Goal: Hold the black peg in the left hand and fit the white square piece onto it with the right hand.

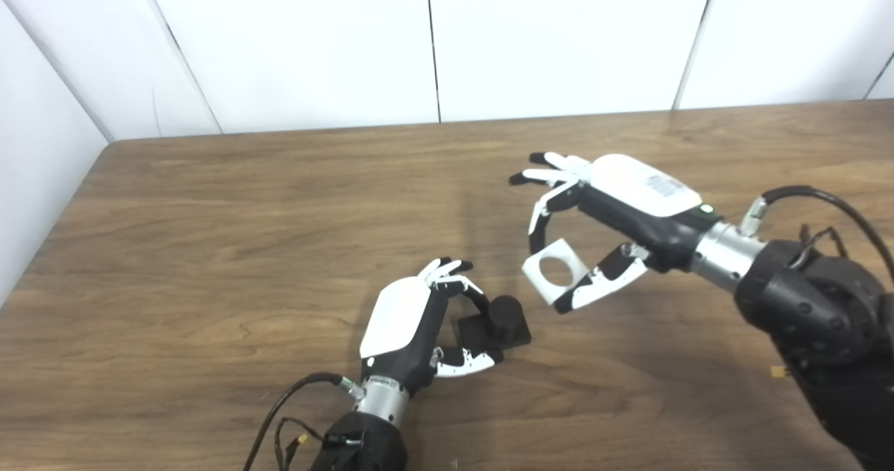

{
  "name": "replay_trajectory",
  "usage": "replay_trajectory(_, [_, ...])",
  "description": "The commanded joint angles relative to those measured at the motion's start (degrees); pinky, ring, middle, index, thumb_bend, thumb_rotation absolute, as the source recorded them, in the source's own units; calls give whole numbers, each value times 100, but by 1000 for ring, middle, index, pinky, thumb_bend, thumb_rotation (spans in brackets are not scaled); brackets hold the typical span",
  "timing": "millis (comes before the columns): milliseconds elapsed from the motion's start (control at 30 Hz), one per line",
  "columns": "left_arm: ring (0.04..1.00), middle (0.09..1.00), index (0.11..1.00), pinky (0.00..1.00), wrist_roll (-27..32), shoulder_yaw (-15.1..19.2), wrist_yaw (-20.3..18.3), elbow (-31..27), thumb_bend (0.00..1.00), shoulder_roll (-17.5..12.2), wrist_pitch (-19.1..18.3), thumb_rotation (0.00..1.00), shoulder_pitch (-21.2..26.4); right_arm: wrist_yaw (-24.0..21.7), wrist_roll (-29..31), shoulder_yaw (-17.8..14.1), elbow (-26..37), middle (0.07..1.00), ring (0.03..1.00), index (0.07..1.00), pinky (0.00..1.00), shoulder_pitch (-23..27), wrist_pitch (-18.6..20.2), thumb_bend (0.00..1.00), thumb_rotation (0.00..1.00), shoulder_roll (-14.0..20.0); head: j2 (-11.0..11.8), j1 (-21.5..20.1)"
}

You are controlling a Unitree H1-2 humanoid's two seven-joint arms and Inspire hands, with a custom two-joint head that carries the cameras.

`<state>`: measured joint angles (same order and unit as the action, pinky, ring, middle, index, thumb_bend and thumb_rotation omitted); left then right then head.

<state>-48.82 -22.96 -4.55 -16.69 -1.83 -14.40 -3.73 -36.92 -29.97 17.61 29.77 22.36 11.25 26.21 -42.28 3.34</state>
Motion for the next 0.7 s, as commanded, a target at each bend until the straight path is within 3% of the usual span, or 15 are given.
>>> replay_trajectory(0, [931, 865, 492, 813, 50, -30, -45, 68, 504, 23, -4, 68, -46, 83, -61, -18, 185, 916, 1000, 489, 1000, 170, -111, 524, 147, -52, 1, 12])
replay_trajectory(667, [929, 869, 492, 798, 47, -81, -29, 43, 503, 70, 41, 68, -25, 161, -203, 229, -224, 925, 1000, 490, 1000, 121, -338, 525, 148, -334, -40, 36])
